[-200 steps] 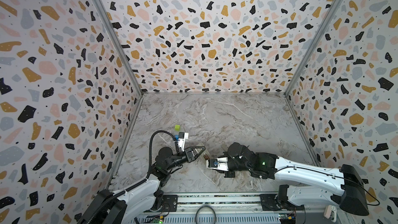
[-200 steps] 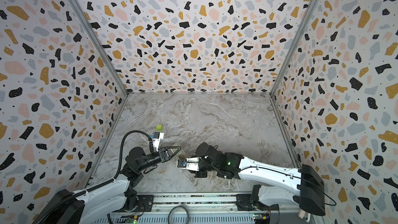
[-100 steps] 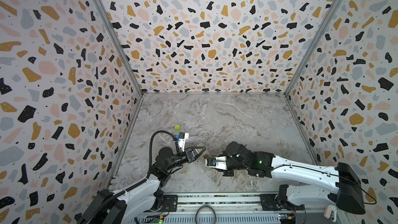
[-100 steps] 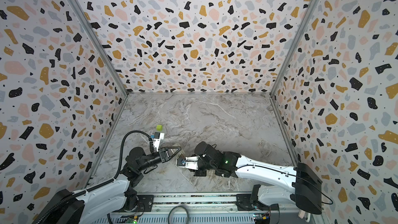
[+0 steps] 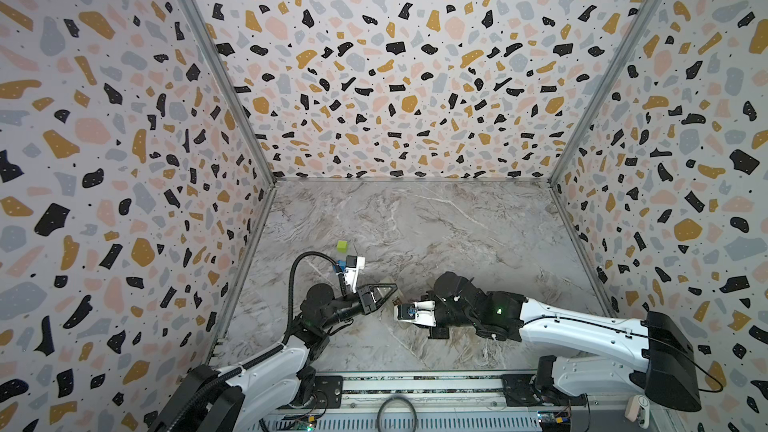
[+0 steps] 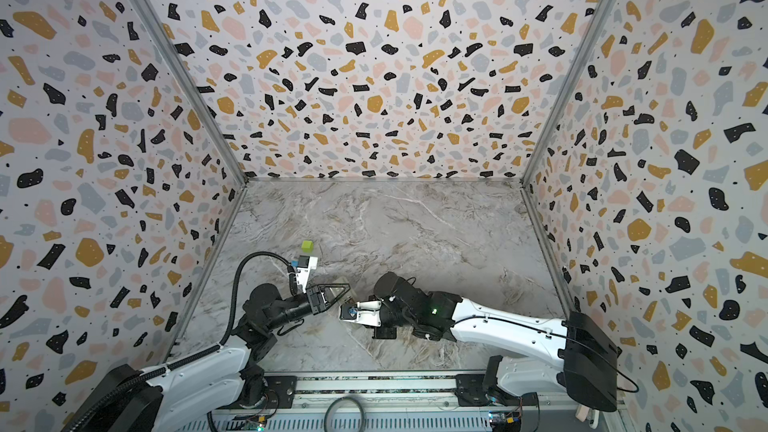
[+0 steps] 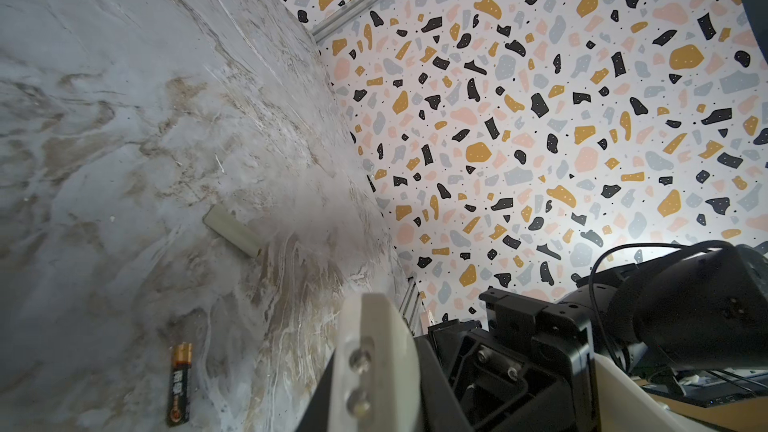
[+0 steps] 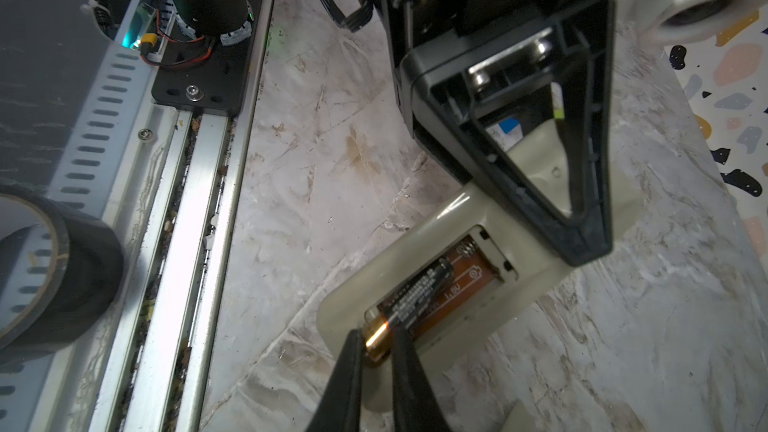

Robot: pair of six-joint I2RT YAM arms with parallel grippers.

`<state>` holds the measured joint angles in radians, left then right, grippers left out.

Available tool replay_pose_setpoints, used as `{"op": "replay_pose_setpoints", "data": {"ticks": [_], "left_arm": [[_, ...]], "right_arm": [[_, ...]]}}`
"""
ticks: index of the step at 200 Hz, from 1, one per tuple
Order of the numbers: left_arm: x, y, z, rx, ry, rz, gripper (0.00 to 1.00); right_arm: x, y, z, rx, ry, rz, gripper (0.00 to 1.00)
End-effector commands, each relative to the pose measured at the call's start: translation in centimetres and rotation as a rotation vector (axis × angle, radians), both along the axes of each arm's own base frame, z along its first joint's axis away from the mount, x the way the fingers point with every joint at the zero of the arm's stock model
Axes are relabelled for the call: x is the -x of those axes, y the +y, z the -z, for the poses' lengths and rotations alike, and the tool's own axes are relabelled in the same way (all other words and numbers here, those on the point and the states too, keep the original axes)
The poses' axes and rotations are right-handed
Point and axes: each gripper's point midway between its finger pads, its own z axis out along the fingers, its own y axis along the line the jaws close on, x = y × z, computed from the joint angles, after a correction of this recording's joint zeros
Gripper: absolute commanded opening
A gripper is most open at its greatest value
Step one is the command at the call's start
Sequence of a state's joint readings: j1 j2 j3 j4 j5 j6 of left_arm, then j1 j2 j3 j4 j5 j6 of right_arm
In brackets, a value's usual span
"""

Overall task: Load the batteries into the remote control
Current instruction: 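Press the battery down into the compartment with the right gripper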

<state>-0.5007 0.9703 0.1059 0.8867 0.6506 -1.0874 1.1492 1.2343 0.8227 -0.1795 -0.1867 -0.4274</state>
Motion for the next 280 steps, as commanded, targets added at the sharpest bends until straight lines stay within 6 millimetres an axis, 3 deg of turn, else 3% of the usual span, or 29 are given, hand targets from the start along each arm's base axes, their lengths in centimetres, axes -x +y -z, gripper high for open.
{"op": "replay_pose_setpoints", "data": {"ticks": [1,280], "left_arm": [[0.1,-0.5,-2.6,0.042,-0.089,0.030,0.00],[1.4,-1.6,-3.0,0.039,-0.105,0.086,0.00]], "right_arm": [[-0.3,0.8,-1.3,-0.034,-0.010,-0.012,0.16],[-2.2,2.1,0.8,0.038,-0.035,0.006,0.08]]}}
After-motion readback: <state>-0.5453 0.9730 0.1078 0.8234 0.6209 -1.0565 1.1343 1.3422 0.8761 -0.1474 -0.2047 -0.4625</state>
